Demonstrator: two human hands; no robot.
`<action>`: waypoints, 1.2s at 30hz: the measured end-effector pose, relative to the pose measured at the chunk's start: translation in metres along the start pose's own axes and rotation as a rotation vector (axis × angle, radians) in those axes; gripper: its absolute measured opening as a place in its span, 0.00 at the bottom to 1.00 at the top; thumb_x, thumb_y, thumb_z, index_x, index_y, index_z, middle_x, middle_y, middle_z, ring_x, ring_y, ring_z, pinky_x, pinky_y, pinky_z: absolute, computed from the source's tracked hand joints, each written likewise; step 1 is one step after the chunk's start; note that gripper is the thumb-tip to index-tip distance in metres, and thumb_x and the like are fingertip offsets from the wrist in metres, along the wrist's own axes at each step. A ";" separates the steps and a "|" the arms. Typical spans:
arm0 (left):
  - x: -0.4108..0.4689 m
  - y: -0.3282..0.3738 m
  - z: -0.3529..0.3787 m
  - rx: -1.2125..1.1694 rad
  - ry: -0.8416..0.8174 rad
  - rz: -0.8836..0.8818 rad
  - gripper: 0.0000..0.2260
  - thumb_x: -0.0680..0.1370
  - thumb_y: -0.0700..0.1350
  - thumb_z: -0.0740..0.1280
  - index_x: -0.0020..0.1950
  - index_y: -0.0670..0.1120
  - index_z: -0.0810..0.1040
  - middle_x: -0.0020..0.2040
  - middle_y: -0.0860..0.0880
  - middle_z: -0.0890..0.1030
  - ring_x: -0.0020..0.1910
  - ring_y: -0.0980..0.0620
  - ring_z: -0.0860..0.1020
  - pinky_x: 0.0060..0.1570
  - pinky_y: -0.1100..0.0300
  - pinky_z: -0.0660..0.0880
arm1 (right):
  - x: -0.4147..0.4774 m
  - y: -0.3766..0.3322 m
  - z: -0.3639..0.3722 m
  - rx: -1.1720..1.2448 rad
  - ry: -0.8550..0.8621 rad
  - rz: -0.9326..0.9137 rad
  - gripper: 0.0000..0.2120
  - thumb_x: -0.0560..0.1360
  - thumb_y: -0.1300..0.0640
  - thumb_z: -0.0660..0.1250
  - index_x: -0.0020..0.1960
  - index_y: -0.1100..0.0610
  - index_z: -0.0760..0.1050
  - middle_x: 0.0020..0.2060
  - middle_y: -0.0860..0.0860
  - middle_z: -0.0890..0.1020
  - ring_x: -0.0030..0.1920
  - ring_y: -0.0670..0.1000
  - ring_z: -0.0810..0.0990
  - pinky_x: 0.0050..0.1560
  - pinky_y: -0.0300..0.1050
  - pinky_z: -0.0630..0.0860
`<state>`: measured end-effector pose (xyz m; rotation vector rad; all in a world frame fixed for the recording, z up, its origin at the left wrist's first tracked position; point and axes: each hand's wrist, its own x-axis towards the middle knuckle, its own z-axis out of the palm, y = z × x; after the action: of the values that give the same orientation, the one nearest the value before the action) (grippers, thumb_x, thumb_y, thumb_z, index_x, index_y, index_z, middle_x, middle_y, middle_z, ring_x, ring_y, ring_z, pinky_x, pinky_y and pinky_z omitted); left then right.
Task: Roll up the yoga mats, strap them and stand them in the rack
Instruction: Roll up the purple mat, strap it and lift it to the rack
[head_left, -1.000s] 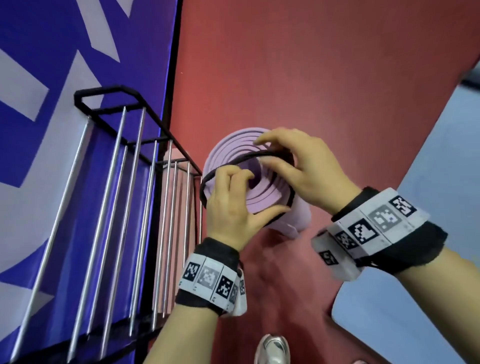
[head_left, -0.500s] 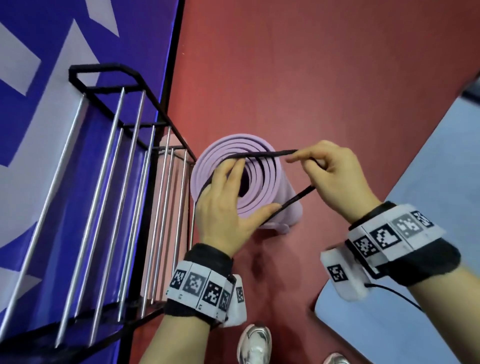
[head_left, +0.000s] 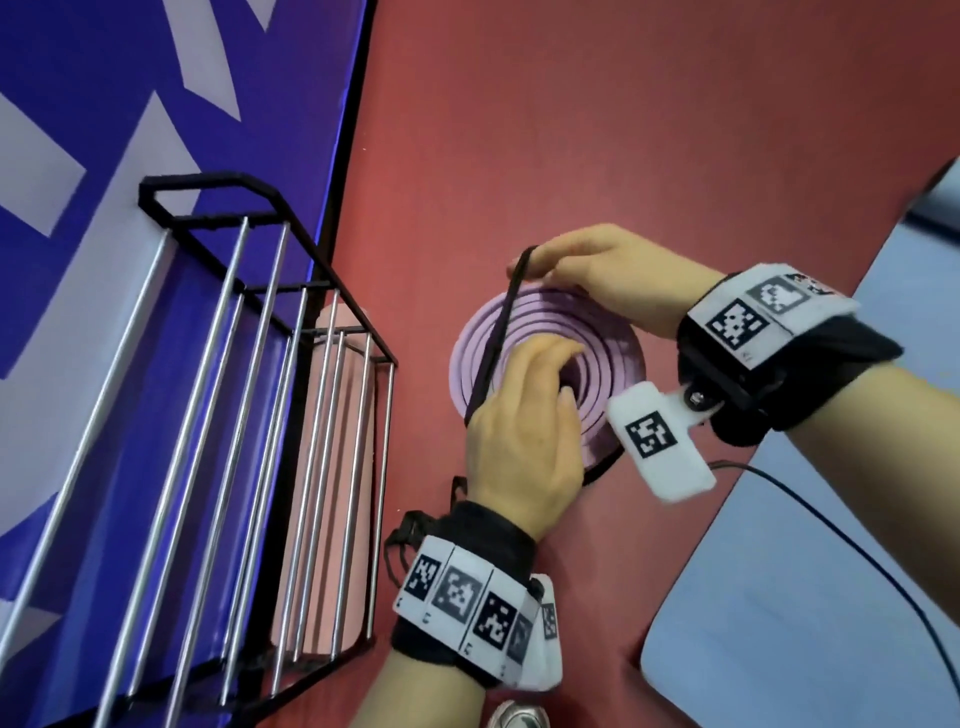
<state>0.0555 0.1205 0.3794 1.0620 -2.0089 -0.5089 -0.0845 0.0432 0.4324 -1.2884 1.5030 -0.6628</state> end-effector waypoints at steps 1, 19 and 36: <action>0.001 0.000 0.001 -0.025 0.005 0.001 0.13 0.75 0.40 0.56 0.59 0.43 0.71 0.56 0.44 0.77 0.54 0.50 0.74 0.52 0.60 0.72 | 0.001 0.004 -0.005 -0.049 -0.001 0.049 0.12 0.77 0.64 0.59 0.54 0.66 0.79 0.52 0.60 0.82 0.47 0.52 0.78 0.52 0.48 0.77; 0.011 -0.024 -0.013 0.067 0.252 -0.429 0.09 0.76 0.44 0.66 0.51 0.42 0.82 0.54 0.46 0.82 0.54 0.52 0.79 0.56 0.62 0.72 | -0.057 0.037 0.015 -0.383 0.093 -0.182 0.43 0.69 0.53 0.72 0.77 0.46 0.51 0.63 0.46 0.75 0.59 0.50 0.75 0.49 0.34 0.66; 0.024 -0.063 0.008 -0.777 0.300 -1.055 0.09 0.74 0.50 0.64 0.41 0.46 0.76 0.41 0.46 0.77 0.44 0.47 0.74 0.49 0.50 0.73 | -0.028 0.054 0.013 0.440 0.253 -0.020 0.13 0.72 0.63 0.71 0.55 0.55 0.76 0.48 0.53 0.82 0.47 0.50 0.79 0.53 0.47 0.77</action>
<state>0.0726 0.0653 0.3443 1.4705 -0.7053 -1.4139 -0.0955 0.0870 0.3894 -0.9075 1.4373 -1.1321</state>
